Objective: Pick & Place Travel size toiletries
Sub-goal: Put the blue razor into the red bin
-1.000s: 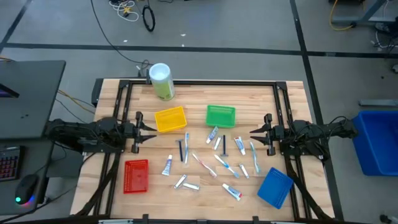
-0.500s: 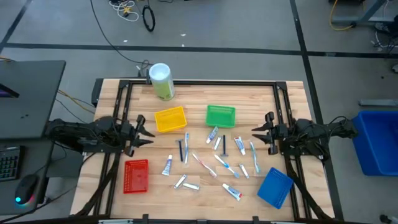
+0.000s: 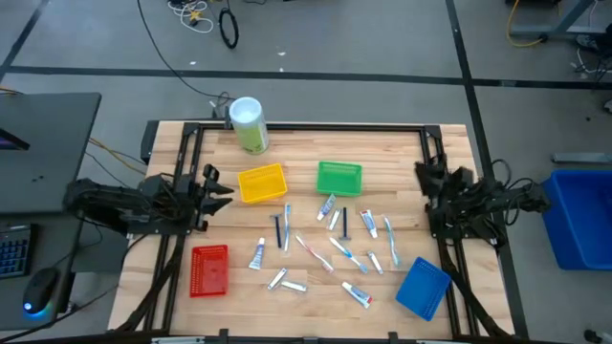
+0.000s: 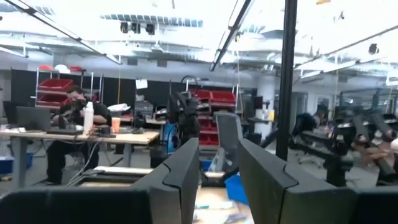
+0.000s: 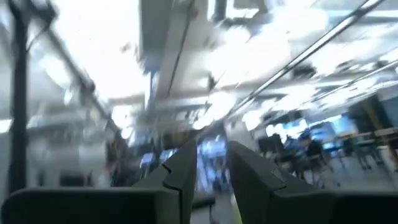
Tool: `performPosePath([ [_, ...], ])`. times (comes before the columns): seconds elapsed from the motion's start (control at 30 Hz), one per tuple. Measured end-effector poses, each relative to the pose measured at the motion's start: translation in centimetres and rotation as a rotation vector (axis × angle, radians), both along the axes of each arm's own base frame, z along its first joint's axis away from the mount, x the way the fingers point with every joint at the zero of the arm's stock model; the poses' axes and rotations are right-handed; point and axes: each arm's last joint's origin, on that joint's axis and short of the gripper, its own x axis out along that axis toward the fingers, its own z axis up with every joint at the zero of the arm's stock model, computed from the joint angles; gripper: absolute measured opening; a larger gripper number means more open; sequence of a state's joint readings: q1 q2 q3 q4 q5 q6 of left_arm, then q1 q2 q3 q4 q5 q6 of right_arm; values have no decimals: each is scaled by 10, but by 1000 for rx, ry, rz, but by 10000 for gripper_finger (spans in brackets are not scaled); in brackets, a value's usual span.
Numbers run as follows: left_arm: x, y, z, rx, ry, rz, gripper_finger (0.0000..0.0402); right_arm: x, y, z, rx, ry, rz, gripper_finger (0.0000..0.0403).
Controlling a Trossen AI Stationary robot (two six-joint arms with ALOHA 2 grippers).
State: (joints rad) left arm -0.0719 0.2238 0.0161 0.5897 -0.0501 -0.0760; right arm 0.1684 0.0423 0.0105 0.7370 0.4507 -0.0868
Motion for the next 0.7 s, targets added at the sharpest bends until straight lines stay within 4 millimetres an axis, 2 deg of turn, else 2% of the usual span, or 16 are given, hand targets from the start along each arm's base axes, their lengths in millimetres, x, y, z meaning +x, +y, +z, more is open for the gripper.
performPosePath([
  [0.17, 17, -1, 16, -8, 74, -3, 116, -1, 5, 9, -99, -119, 135, 97],
  [0.3, 36, -3, 39, 21, 135, 6, 116, 9, 8, 21, -133, -88, 204, 97],
  [0.53, 68, -2, 60, 33, 417, 111, 120, 55, 17, 50, -230, 196, 204, 97],
  [0.63, 78, -2, 61, -20, 540, 117, 130, 78, 20, 51, -260, 345, 165, 97],
  [0.7, 85, -3, 58, -60, 604, 113, 139, 93, 20, 44, -243, 432, 98, 97],
])
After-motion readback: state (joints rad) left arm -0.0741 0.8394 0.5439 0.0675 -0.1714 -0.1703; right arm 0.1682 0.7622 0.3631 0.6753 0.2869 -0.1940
